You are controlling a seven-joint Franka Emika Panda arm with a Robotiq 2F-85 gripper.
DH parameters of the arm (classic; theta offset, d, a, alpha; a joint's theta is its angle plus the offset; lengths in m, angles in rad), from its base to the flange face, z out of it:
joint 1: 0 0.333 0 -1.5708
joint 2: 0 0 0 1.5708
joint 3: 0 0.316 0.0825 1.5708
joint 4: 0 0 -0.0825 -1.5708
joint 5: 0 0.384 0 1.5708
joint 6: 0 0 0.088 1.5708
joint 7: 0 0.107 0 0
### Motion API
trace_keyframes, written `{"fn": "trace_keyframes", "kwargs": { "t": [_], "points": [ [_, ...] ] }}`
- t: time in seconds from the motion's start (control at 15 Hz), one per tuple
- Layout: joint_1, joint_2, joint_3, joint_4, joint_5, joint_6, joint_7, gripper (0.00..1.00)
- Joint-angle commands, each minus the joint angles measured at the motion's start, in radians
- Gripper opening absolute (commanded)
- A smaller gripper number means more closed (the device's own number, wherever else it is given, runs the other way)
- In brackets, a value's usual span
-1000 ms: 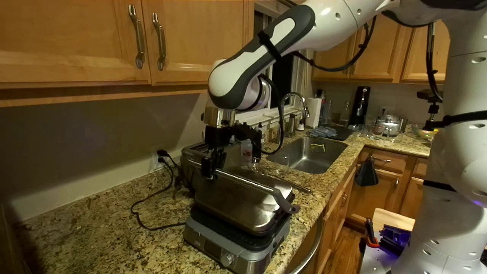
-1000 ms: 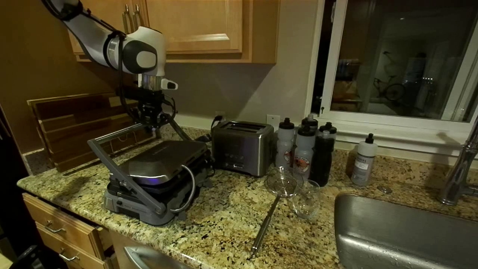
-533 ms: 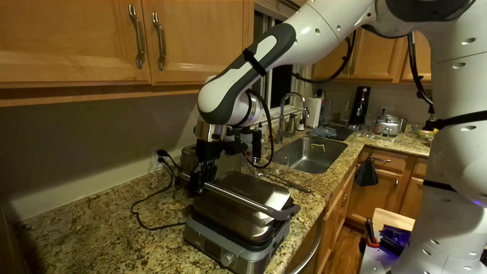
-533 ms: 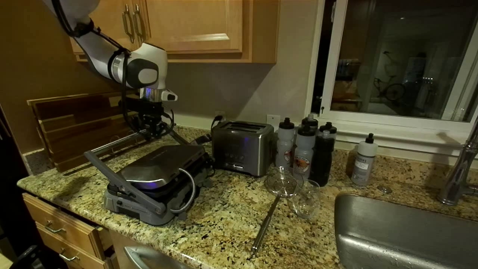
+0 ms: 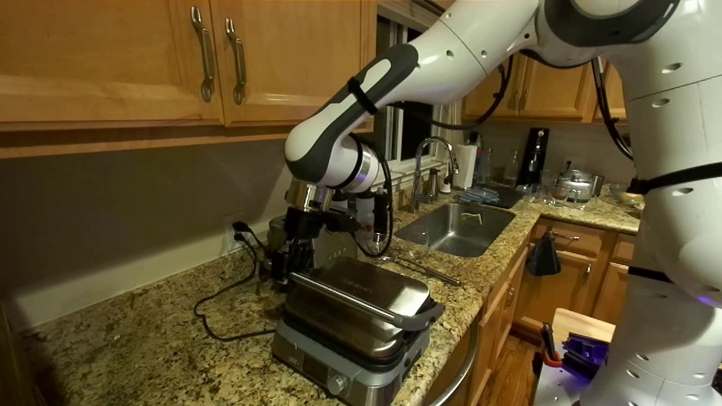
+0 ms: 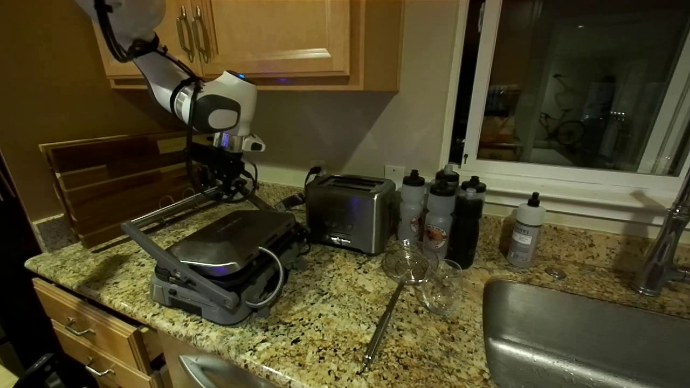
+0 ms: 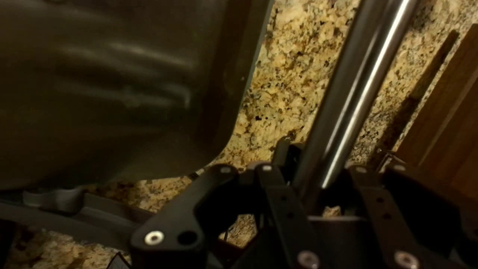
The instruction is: Close the sandwich maker
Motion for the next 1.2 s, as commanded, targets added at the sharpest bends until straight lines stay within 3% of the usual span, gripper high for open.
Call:
{"fn": "trace_keyframes", "kwargs": {
  "t": [0.0,0.53,1.13],
  "points": [
    [-0.066,0.032,0.013,0.029,0.079,0.050,-0.080,0.04],
    [-0.108,0.117,-0.003,0.049,0.210,0.061,-0.115,0.04],
    [-0.112,0.065,-0.006,0.020,0.235,0.052,-0.127,0.04]
  ]
}}
